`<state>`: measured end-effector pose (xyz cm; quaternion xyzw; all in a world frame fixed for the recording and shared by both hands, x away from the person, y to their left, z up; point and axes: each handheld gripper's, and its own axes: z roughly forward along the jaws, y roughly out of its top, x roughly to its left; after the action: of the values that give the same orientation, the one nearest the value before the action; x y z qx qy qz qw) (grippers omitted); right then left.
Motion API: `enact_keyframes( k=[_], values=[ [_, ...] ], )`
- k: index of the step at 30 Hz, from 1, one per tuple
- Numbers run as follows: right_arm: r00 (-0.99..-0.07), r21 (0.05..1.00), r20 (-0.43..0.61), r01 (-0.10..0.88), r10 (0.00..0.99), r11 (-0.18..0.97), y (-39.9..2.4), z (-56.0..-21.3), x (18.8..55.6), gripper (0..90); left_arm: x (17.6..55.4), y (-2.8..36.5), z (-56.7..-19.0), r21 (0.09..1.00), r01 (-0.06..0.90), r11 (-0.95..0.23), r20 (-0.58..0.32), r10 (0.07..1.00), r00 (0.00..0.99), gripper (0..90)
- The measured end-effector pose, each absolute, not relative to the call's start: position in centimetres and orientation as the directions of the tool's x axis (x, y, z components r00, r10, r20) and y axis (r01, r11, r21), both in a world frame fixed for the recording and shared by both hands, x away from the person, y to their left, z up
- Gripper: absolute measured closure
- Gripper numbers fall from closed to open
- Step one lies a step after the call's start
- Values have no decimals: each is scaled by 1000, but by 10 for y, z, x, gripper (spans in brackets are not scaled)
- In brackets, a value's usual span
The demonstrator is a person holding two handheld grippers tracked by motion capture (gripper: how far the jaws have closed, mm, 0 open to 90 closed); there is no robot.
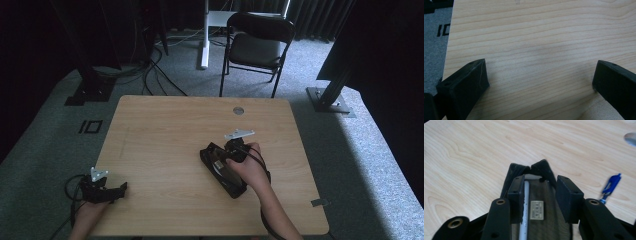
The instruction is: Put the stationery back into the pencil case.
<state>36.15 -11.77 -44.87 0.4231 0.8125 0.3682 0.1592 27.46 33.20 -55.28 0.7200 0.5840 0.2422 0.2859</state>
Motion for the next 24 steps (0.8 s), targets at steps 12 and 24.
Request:
enact_keyframes(
  k=[12, 24],
  values=[
    [-535, 759, 58, 572, 843, 311, -131, -447, 367, 581, 275, 332, -553, 695, 702, -154, 15, 980, 201, 4],
    [-461, 768, 58, 587, 886, 256, -148, -454, 378, 578, 275, 332, -553, 694, 703, -154, 15, 980, 201, 4]
  ],
)
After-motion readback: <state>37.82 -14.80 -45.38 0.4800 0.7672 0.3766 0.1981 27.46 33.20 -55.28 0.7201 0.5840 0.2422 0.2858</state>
